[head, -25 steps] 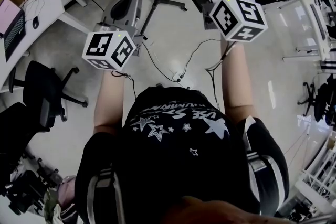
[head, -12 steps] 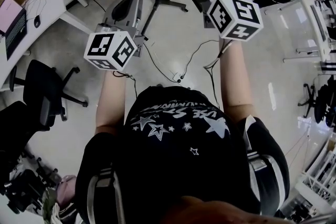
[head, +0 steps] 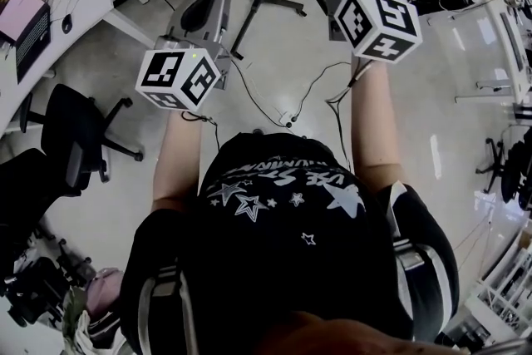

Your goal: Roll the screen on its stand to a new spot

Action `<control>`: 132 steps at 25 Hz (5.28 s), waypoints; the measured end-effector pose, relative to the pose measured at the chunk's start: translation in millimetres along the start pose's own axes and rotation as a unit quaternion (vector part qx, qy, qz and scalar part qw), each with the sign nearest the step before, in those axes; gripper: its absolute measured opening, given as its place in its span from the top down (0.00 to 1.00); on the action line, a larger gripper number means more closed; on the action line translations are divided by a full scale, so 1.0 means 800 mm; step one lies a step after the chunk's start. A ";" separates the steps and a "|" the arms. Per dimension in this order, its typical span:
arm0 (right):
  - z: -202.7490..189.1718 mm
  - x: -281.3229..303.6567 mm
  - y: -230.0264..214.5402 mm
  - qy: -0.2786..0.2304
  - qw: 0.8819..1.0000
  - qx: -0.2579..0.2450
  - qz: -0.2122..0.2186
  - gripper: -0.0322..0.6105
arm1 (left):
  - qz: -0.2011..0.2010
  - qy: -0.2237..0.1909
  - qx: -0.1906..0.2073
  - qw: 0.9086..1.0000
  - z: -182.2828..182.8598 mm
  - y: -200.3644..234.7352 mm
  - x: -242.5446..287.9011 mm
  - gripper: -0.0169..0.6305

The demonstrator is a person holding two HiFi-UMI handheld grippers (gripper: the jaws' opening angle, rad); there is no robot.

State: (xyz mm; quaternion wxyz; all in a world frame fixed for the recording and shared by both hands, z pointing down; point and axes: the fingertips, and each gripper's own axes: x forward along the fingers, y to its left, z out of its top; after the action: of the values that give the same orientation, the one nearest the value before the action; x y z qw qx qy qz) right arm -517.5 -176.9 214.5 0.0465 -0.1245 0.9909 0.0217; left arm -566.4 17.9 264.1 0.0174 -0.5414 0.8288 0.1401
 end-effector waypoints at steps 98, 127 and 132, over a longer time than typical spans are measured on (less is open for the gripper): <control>0.028 -0.444 -0.149 -0.027 0.998 -0.001 -0.048 0.71 | 0.011 0.045 -0.037 0.998 -0.063 -0.244 -0.152 0.96; 0.030 -0.566 -0.199 -0.053 0.987 0.012 -0.153 0.71 | -0.138 0.092 -0.043 0.985 -0.095 -0.315 -0.086 0.96; 0.031 -0.583 -0.206 -0.036 0.984 0.012 -0.172 0.71 | -0.163 0.098 -0.048 0.981 -0.100 -0.342 -0.083 0.96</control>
State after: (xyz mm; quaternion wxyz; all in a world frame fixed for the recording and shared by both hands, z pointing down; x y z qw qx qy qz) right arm -24.2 -221.0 230.0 0.0868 -0.2916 0.9526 0.0065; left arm -282.6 -45.6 294.5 -0.0667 -0.6807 0.7194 0.1210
